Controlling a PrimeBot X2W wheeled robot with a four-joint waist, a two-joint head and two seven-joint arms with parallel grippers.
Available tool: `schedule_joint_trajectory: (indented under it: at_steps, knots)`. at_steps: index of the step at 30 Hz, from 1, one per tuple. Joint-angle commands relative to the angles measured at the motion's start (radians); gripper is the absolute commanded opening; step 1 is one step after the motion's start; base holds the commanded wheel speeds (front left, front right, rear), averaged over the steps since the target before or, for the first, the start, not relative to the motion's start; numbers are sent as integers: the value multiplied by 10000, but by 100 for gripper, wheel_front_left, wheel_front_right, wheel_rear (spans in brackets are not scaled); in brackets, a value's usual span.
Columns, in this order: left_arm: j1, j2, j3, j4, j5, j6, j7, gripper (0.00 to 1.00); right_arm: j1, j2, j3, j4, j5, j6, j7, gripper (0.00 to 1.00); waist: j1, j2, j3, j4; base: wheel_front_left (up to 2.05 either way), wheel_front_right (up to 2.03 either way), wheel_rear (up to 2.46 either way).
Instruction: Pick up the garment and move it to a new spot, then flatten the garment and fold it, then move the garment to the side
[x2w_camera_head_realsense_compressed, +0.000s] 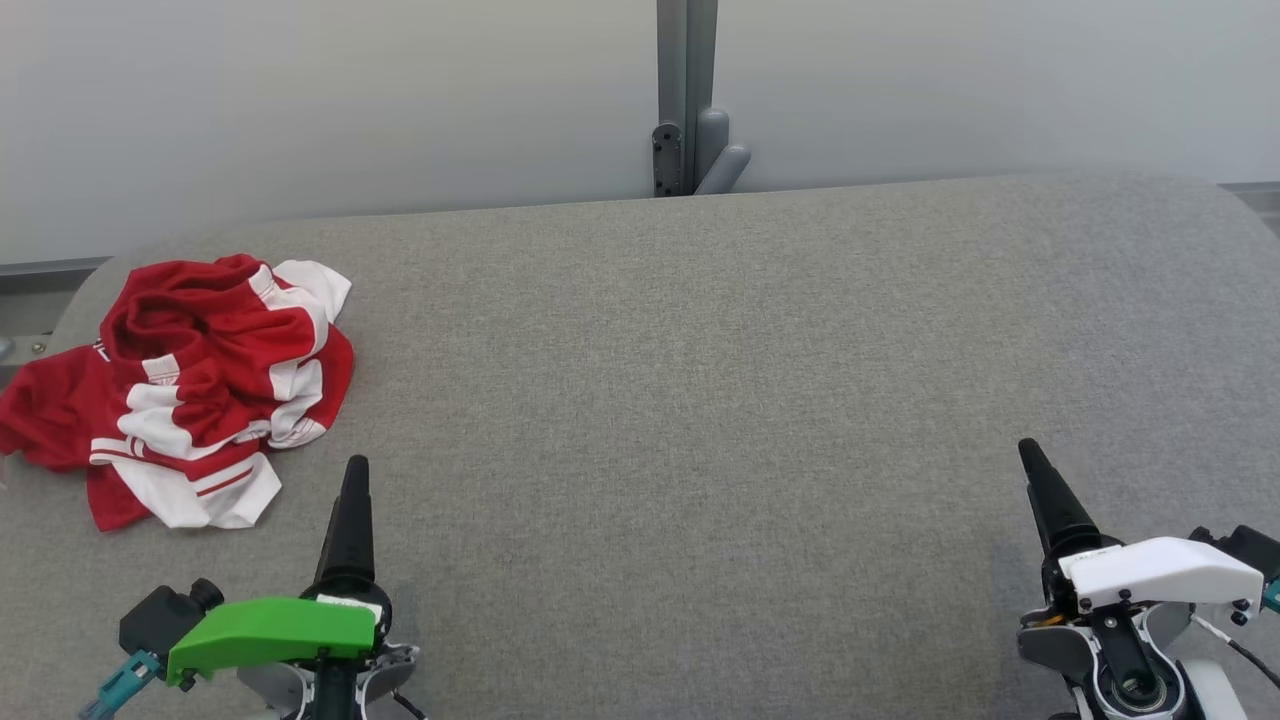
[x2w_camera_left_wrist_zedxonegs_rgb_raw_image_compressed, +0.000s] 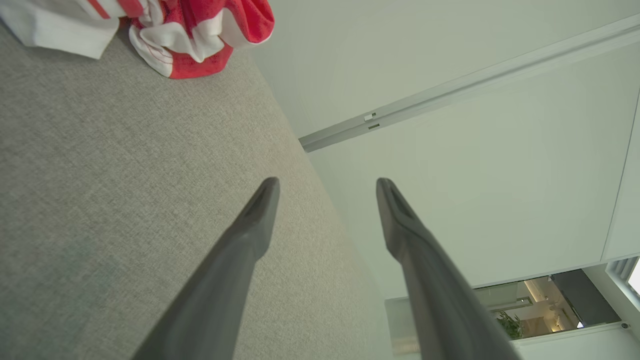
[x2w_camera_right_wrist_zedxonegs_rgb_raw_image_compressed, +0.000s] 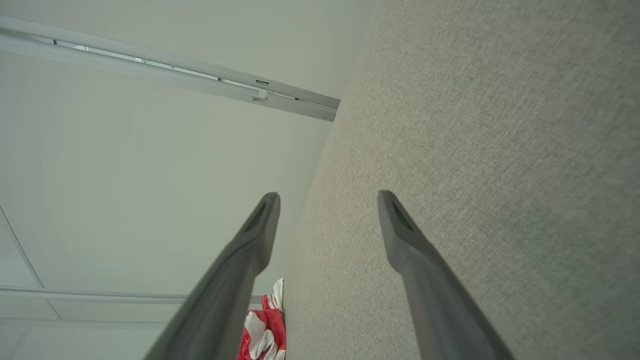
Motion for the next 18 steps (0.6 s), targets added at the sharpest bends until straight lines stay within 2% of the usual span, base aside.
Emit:
schedule_joint_trajectory:
  at_steps: [1,11,18]
  knots:
    - [-72,30,44,-213,489,-27,-90,100,-86,-87,123,-275,-514,4,-133,100,0,0,-5,-3,0,0,0]
    - [93,26,-71,-681,2713,-5,-329,100,122,-91,563,-648,-3115,4,-656,100,0,0,-58,-40,0,0,0]
    - [200,30,-299,-815,3950,238,-491,100,268,-92,862,-866,-4405,5,-985,100,0,0,-81,-63,0,0,0]
